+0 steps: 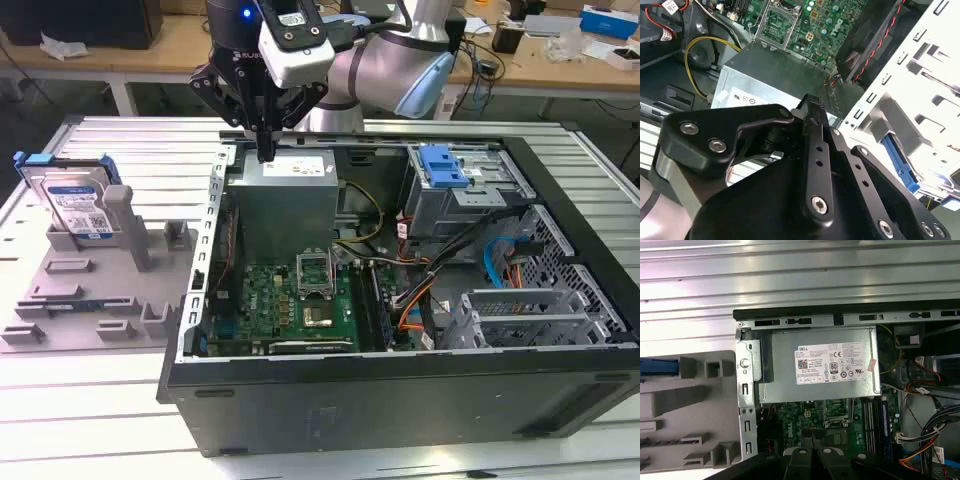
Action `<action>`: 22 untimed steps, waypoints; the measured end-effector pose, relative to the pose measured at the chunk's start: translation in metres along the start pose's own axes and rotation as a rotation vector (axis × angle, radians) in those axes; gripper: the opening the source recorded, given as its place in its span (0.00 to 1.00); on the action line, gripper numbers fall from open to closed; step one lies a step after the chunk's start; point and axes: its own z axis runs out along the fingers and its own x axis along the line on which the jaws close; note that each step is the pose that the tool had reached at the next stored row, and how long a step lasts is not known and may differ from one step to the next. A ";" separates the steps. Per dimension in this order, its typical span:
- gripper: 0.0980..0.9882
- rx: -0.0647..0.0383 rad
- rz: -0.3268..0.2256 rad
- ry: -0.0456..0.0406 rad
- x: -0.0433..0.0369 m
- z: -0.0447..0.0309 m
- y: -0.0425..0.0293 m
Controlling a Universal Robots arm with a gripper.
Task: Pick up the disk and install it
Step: 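Reach for the disk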
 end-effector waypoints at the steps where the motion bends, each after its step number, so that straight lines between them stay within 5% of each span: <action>1: 0.01 0.000 0.000 0.0000 0.0000 0.0000 0.0000; 14: 0.01 0.000 0.000 0.0010 0.0016 0.0000 0.0000; 18: 0.01 0.000 0.000 0.0016 0.0234 0.0001 0.0051; 22: 0.01 0.000 0.000 0.0053 0.0351 0.0005 0.0098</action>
